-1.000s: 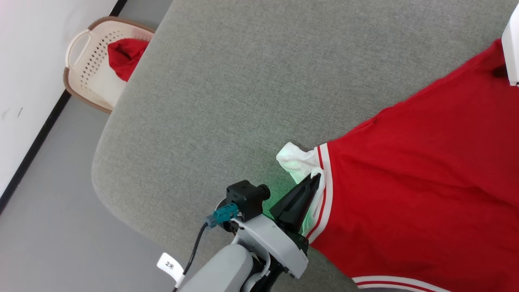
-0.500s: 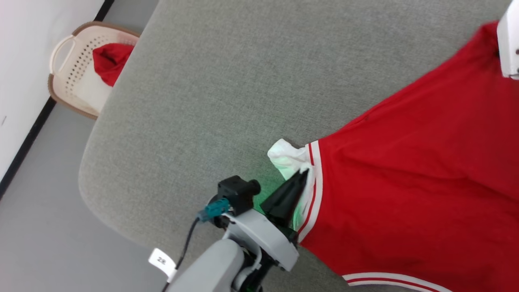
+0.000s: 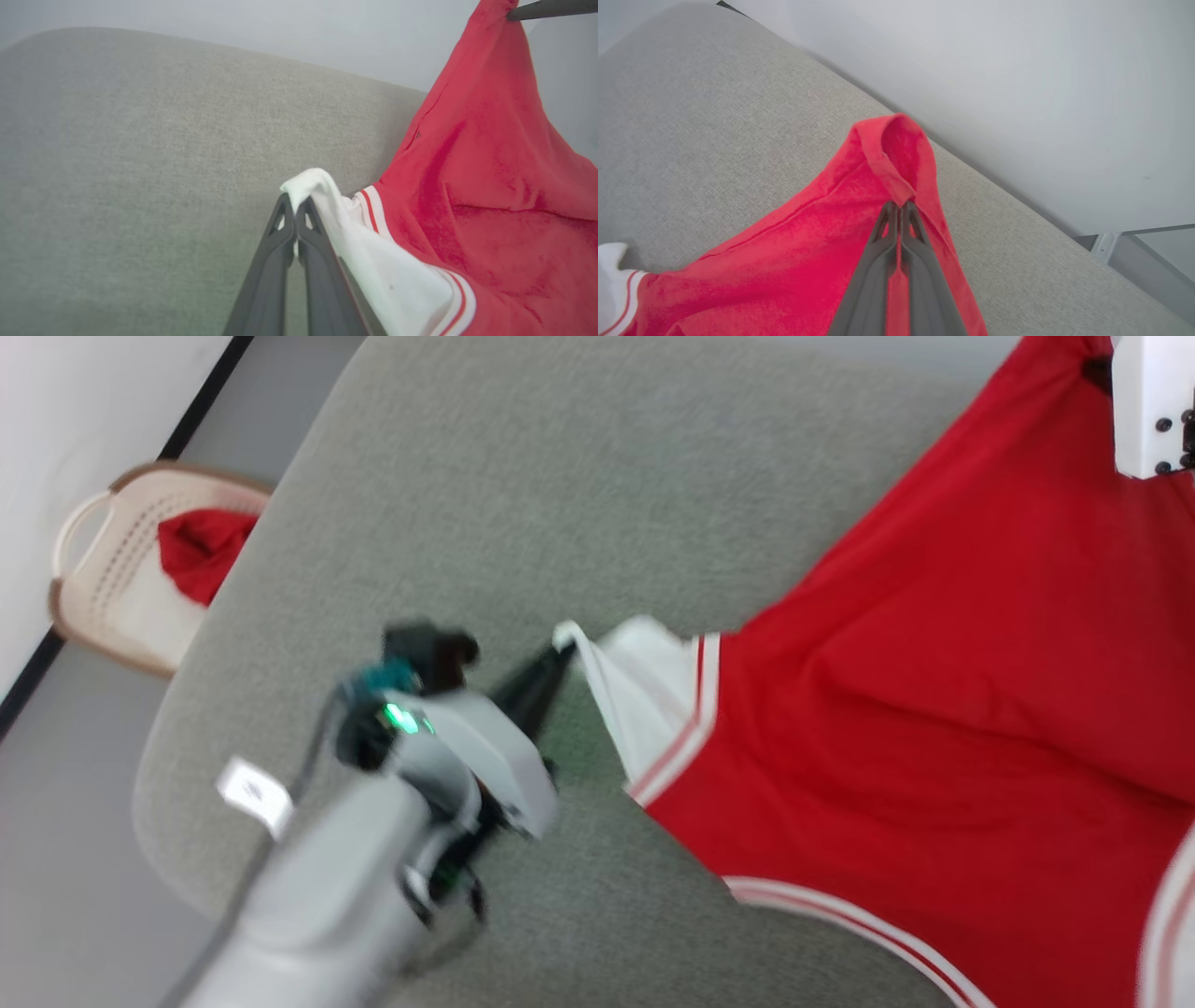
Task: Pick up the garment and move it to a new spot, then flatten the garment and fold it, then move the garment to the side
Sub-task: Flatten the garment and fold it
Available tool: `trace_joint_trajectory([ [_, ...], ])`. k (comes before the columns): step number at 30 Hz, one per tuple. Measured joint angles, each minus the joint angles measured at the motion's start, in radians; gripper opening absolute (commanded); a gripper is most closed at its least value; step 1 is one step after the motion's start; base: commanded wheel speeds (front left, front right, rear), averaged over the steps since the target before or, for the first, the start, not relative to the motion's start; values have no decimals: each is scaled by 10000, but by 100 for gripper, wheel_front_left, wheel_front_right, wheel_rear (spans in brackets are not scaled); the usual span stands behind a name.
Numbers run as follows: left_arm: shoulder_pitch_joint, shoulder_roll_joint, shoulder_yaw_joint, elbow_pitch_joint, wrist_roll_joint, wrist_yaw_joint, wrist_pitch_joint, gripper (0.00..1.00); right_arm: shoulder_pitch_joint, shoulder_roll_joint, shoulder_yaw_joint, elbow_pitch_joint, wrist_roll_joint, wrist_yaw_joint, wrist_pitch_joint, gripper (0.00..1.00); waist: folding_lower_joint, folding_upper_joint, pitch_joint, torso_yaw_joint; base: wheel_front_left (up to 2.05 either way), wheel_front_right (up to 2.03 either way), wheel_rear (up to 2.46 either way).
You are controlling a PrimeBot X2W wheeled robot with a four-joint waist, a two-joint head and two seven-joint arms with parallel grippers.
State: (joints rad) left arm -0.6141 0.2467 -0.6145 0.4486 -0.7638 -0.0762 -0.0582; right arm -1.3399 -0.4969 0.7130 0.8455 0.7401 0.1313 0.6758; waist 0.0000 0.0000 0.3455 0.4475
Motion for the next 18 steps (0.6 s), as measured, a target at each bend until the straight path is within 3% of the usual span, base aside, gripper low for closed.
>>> trace_joint_trajectory([
  [3, -667, 629, 144, -222, 48, 385, 1058, 0, -5, -17, 77, -161, 130, 0, -495, 0, 0, 0, -298, -244, 0, 0, 0],
  [9, -2198, 1551, 539, -491, -174, 717, 2915, 0, -236, 67, 36, 12, 151, 0, -1618, 0, 0, 0, -788, -884, 0, 0, 0],
  [18, -5090, 1923, 817, 907, 0, 759, 4034, 0, -729, 913, -696, 1041, -40, 0, -3419, 0, 0, 0, -1324, -1918, 0, 0, 0],
])
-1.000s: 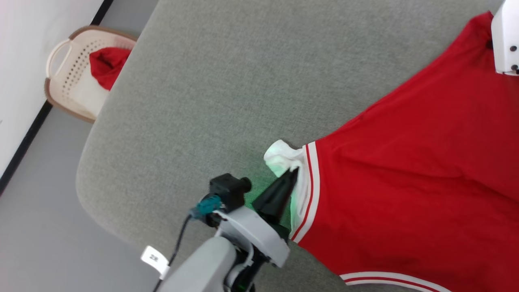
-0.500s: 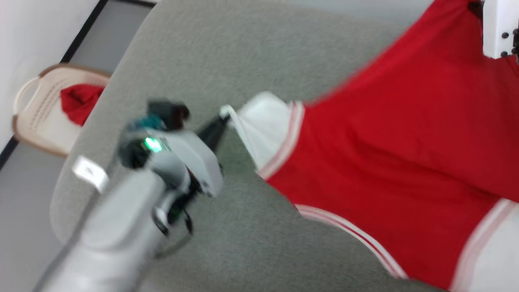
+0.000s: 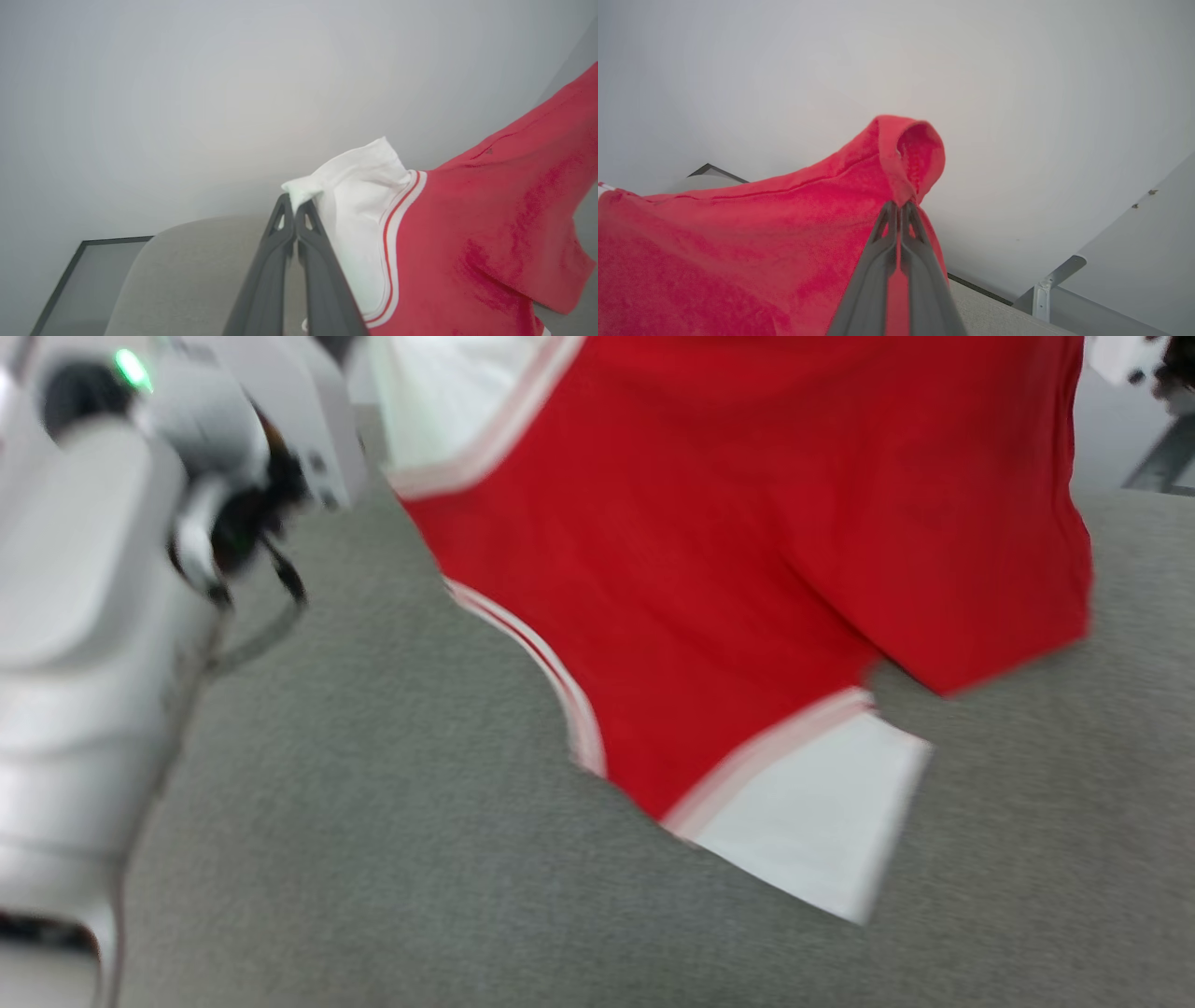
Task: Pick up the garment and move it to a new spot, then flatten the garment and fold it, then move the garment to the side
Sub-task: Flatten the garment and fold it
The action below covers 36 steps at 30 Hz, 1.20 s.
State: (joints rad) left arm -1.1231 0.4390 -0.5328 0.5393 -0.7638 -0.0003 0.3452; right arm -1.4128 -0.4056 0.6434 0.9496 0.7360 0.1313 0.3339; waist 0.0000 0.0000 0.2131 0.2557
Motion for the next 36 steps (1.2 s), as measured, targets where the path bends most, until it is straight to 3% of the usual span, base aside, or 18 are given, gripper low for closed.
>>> trace_joint_trajectory([
  [9, -3252, -380, -132, 3047, 915, 169, -424, 0, -674, 1599, -428, 1427, -410, -2, -1241, 0, 0, 0, -373, -1117, 0, 0, 0],
  [21, -5817, -1294, -426, 5753, 1613, 357, -2199, 0, -1692, 2847, -740, 2886, -825, -2, -2736, 0, 0, 0, -540, -2108, 0, 0, 0],
  [27, -6799, -1561, -330, 6566, 1595, 412, -2980, 0, -2194, 3091, -995, 3241, -1049, -2, -3254, 0, 0, 0, -292, -2334, 0, 0, 0],
  [36, -8310, -1517, -272, 6980, 1607, 221, -3818, 0, -3153, 3196, -1417, 3379, -1546, -2, -4222, 0, 0, 0, 742, -2540, 0, 0, 0],
])
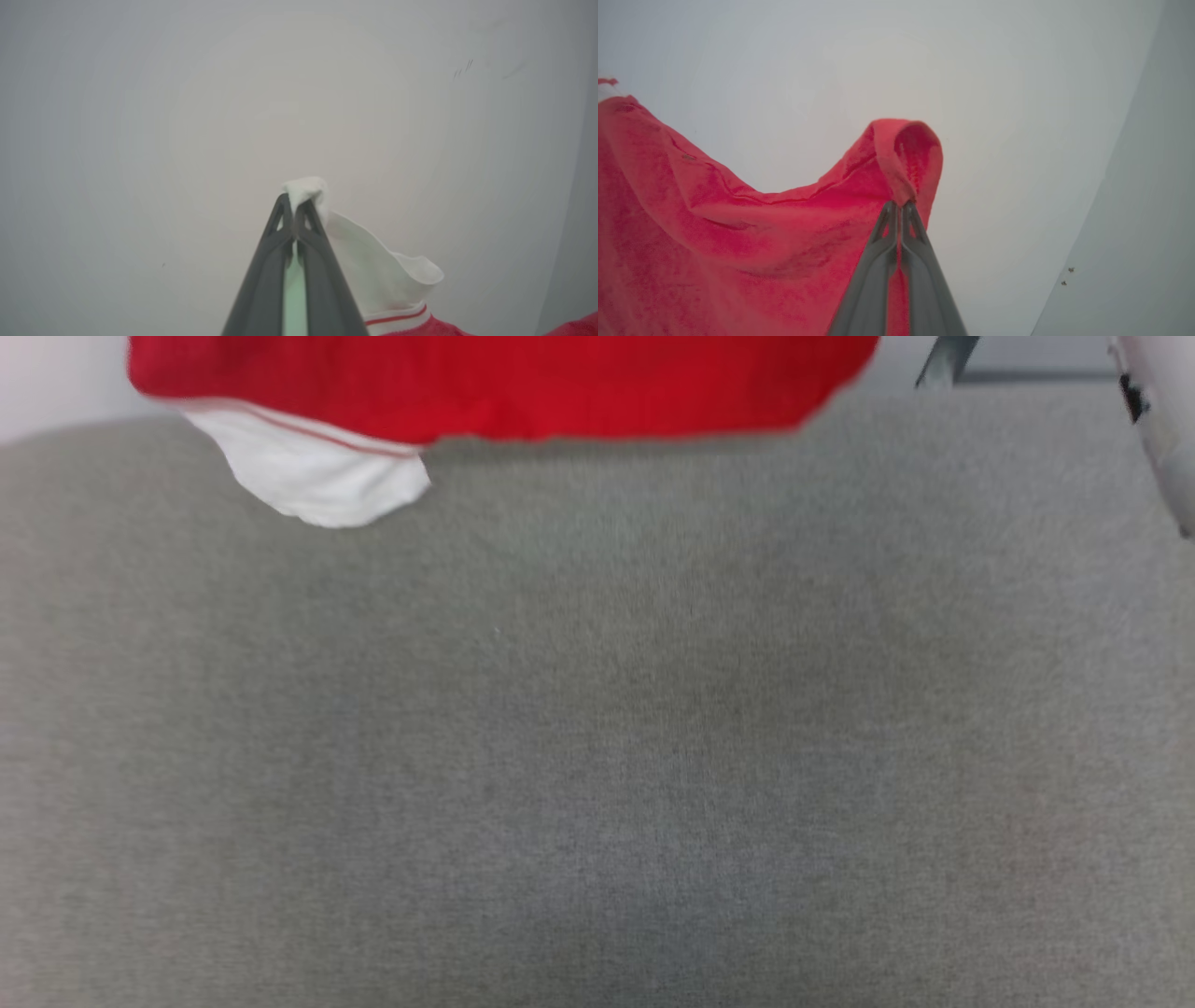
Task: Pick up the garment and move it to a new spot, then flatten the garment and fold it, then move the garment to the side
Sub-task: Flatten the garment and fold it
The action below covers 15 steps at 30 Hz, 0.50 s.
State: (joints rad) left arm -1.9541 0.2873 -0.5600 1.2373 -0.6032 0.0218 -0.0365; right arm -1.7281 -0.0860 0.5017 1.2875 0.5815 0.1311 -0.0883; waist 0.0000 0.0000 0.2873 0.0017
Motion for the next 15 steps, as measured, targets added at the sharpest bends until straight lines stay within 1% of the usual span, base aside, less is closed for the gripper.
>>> trace_joint_trajectory([
  [6, -1027, -21, 71, 29, -8, -58, -876, 0, -569, 58, -153, 4, -556, 0, -1110, 0, 0, 0, 1075, -121, 0, 0, 0],
  [7, -1027, -21, 71, 29, -8, -58, -876, 0, -569, 58, -153, 4, -556, 0, -1110, 0, 0, 0, 1075, -121, 0, 0, 0],
  [11, -1555, -73, 127, 33, -15, -107, -1473, 0, -895, 13, -430, 12, -1007, 0, -1530, 0, 0, 0, 1889, -178, 0, 0, 0],
  [15, -1971, -307, 165, 33, -44, -203, -1856, 0, -1093, -127, -840, 15, -1503, 0, -1691, 0, 0, 0, 2705, -185, 0, 0, 0],
])
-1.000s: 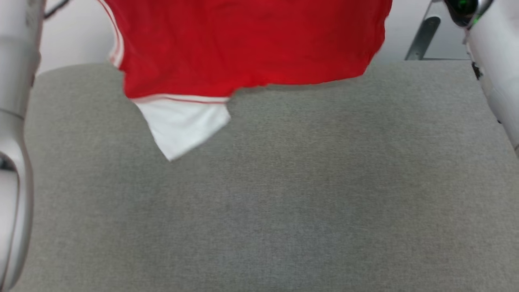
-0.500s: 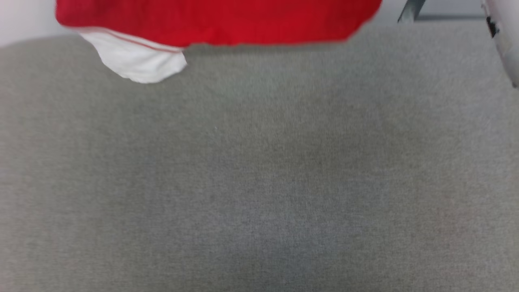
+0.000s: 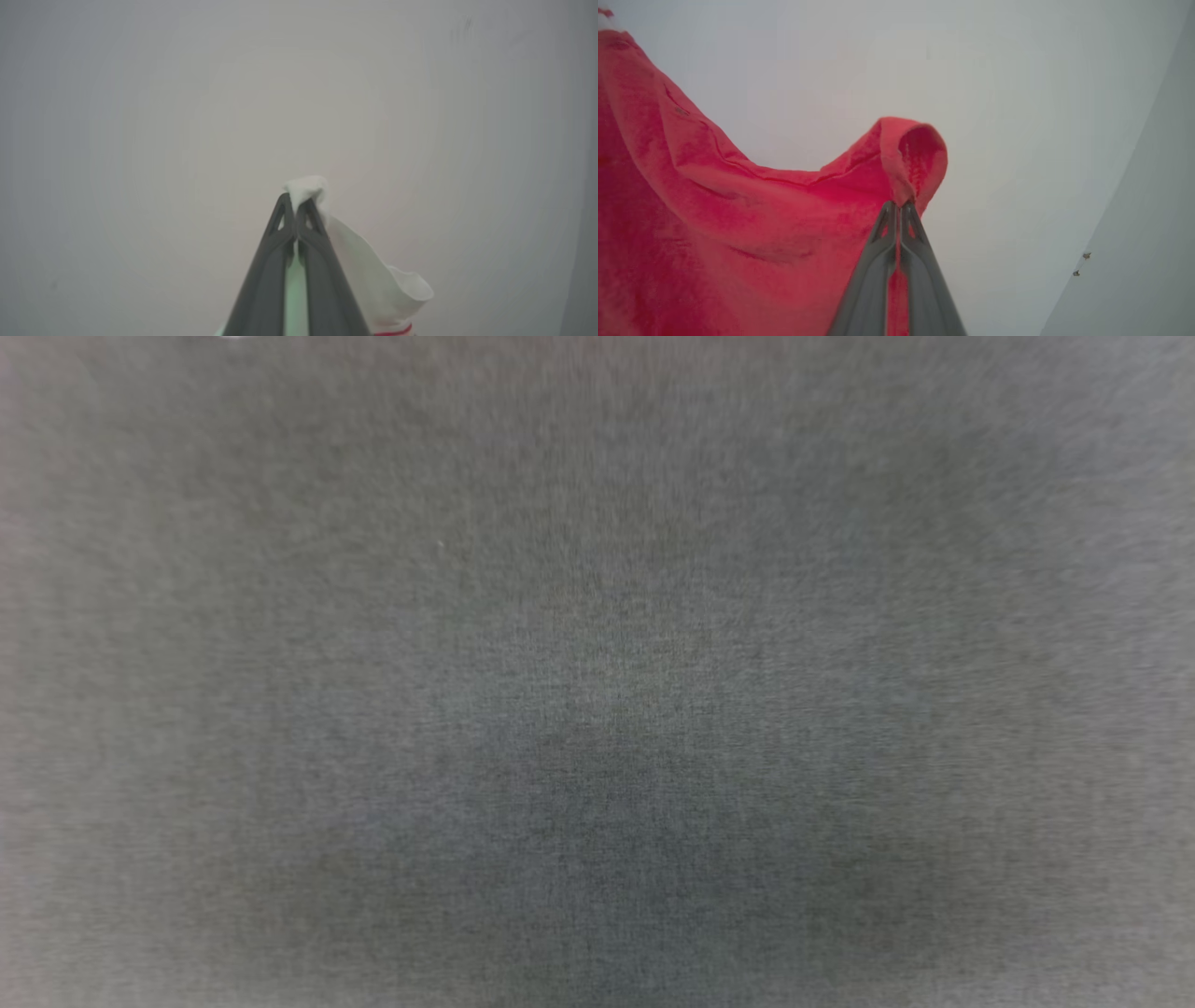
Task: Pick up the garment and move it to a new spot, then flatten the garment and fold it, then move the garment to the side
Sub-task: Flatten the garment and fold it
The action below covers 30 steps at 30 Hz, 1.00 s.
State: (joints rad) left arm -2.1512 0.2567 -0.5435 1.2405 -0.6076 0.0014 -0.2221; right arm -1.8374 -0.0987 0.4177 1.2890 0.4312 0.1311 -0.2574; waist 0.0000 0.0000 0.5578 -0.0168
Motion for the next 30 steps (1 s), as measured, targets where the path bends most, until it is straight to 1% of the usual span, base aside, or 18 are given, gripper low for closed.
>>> trace_joint_trajectory([
  [2, -1, -90, -104, 50, 50, -88, -59, 0, 25, -33, -211, 8, -247, 0, -25, 0, 0, 0, 381, 27, 0, 0, 0],
  [7, 326, -169, -71, 209, -29, -198, -247, 0, 366, 144, -564, 10, -790, 0, -36, 0, 0, 0, 1106, 166, 0, 0, 0],
  [12, 1140, -240, -184, 351, -84, -476, -263, 0, 728, 224, -692, 19, -1058, 0, 40, 0, 0, 0, 1150, 396, 0, 0, 0],
  [15, 1646, -253, -328, 378, -81, -685, -73, 0, 1047, 247, -648, -2, -1057, 0, 219, 0, 0, 0, 901, 477, 0, 0, 0],
  [18, 2353, -247, -476, 435, -73, -823, 209, 0, 1522, 245, -397, 15, -957, 0, 451, 0, 0, 0, 500, 556, 0, 0, 0],
  [21, 2903, -128, -575, 439, -82, -913, 314, 0, 2052, 221, -2, -180, -686, 0, 675, 0, 0, 0, -26, 652, 0, 0, 0],
  [23, 3374, -88, -650, 445, -88, -988, 464, 0, 2595, 194, 228, -422, -313, 0, 961, 0, 0, 0, -401, 720, 0, 0, 0],
  [25, 3948, -100, -704, 458, -157, -1045, 564, 0, 3169, -12, 548, -746, 25, 0, 1164, 0, 0, 0, -793, 793, 0, 0, 0],
  [30, 5226, -111, -825, 462, -276, -1160, 692, 0, 4634, -790, 1402, -1887, 1080, 0, 1887, 0, 0, 0, -1822, 992, 0, 0, 0],
])
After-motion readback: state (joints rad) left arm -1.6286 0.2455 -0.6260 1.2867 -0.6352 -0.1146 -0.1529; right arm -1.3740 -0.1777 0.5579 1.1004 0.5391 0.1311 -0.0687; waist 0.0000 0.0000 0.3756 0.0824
